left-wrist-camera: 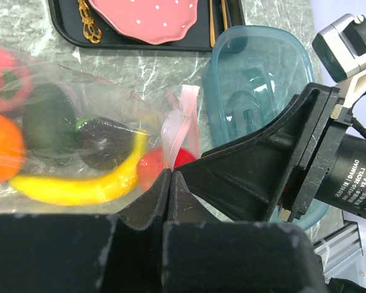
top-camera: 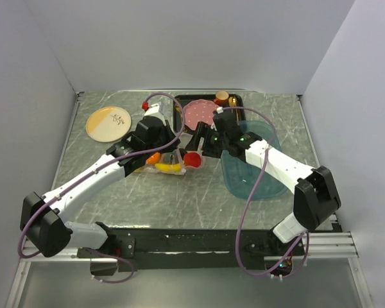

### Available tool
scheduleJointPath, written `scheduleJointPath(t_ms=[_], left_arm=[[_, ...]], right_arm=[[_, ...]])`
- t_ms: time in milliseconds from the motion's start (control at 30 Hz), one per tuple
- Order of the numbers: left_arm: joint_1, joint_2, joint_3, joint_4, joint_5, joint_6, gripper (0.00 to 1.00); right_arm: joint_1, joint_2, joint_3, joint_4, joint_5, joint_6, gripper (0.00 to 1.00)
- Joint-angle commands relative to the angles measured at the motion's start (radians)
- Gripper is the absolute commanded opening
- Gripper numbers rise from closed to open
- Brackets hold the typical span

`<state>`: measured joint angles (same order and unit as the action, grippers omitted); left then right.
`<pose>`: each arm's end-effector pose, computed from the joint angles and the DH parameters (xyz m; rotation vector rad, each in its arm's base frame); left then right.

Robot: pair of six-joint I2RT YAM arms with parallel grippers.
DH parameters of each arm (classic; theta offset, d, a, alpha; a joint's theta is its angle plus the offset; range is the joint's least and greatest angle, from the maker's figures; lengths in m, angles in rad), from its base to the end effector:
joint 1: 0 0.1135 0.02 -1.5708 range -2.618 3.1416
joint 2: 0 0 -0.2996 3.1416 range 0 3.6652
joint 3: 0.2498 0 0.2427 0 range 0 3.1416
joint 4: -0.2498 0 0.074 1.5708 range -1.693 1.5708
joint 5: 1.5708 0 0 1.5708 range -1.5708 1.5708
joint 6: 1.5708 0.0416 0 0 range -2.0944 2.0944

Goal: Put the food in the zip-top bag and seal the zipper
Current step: Place the fake fruit in the zipper food storage bag, then adjust the fake fruit in the zipper food storage bag.

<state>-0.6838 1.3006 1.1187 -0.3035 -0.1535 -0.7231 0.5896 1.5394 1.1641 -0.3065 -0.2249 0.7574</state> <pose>0.2242 -0.1745 0.3650 -0.1403 2.1229 -0.7045 0.2777 0.1969 0.3104 0.0730 2.4191 0.9312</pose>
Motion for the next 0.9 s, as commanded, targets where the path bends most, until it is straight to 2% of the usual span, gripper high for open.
scheduleJointPath(t_ms=[0, 67, 267, 367, 433, 500, 533, 600, 867], left_arm=[[0.004, -0.018, 0.024, 0.027, 0.005, -0.003, 0.01], [0.004, -0.021, 0.027, 0.017, -0.007, -0.002, 0.01], [0.004, -0.034, 0.012, 0.021, -0.014, -0.004, 0.01], [0.004, -0.046, 0.007, 0.036, -0.02, -0.013, 0.01], [0.004, -0.049, 0.003, 0.046, -0.02, -0.007, 0.01], [0.006, -0.04, 0.018, 0.026, -0.021, -0.003, 0.01], [0.004, -0.037, 0.027, 0.021, -0.023, 0.001, 0.01], [0.004, -0.035, 0.027, 0.018, -0.023, 0.001, 0.01], [0.004, -0.038, 0.021, 0.021, -0.02, -0.006, 0.01]], right_arm=[[0.003, -0.047, 0.046, -0.02, 0.044, -0.009, 0.86], [0.0, -0.074, 0.036, -0.037, 0.104, -0.012, 0.88], [-0.048, -0.176, -0.046, -0.031, 0.134, -0.006, 0.88], [-0.079, -0.193, -0.075, -0.033, 0.122, 0.014, 0.77], [-0.083, -0.196, -0.096, -0.019, 0.101, 0.017, 0.65], [-0.082, -0.19, -0.116, 0.003, 0.061, 0.028, 0.59], [-0.082, -0.183, -0.13, 0.009, 0.053, 0.036, 0.51], [-0.079, -0.156, -0.141, 0.014, 0.03, 0.037, 0.41], [-0.041, -0.078, -0.138, 0.021, -0.017, 0.043, 0.33]])
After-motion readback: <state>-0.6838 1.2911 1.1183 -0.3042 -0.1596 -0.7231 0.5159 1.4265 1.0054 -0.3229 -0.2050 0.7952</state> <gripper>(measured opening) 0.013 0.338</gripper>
